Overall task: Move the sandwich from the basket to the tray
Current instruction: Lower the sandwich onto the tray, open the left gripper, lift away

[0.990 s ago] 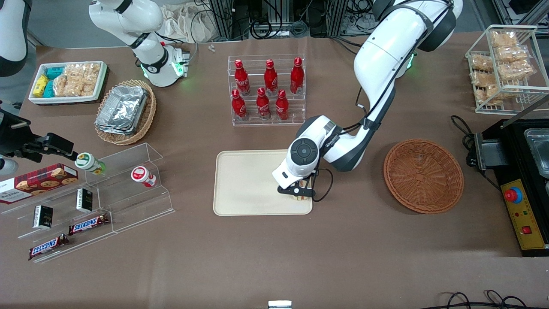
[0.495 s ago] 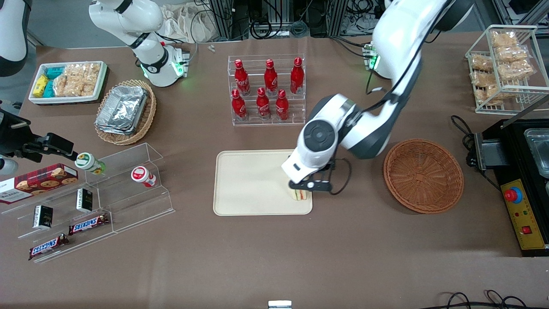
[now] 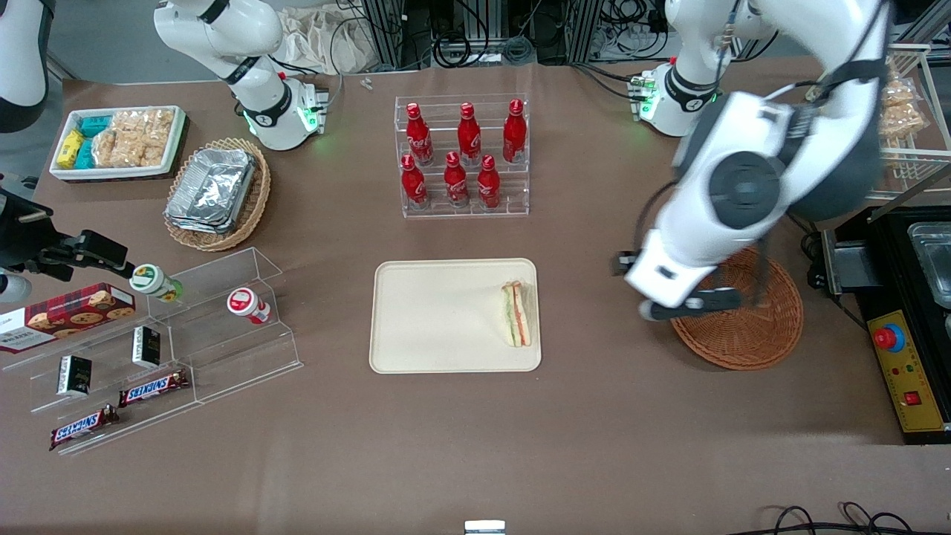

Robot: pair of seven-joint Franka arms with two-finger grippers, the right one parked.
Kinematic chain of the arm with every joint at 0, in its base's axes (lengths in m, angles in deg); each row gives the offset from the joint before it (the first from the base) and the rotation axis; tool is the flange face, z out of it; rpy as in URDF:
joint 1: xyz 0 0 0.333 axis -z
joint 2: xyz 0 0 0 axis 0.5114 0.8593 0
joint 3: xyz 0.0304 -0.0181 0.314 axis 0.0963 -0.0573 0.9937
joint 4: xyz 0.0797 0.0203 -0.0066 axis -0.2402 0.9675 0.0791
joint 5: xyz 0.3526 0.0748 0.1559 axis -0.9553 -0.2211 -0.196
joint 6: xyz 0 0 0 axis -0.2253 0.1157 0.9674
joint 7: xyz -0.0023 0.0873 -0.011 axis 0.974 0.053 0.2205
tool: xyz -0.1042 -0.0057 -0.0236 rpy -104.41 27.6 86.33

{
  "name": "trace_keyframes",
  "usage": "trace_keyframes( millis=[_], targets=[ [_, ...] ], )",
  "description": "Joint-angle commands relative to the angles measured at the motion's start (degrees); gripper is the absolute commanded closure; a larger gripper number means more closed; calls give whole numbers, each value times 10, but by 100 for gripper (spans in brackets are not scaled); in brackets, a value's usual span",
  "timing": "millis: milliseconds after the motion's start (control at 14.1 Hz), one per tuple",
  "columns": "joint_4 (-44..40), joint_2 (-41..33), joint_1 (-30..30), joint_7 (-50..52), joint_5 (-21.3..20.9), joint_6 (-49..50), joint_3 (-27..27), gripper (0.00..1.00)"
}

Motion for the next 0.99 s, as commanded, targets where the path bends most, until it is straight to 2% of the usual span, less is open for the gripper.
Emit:
trace_keyframes(
  millis=[0,141,424,636,707,919],
  targets=[
    [28,-40,-72,-109,1,9,-6,0],
    [27,-49,-116,-185,0,21,-6,0],
    [24,-53,-165,-201,-22,21,-3,0],
    [9,-51,-169,-257,-22,21,15,0],
    [10,-52,-169,-261,-18,21,33,0],
    [11,-52,-169,-261,-14,21,36,0]
  ],
)
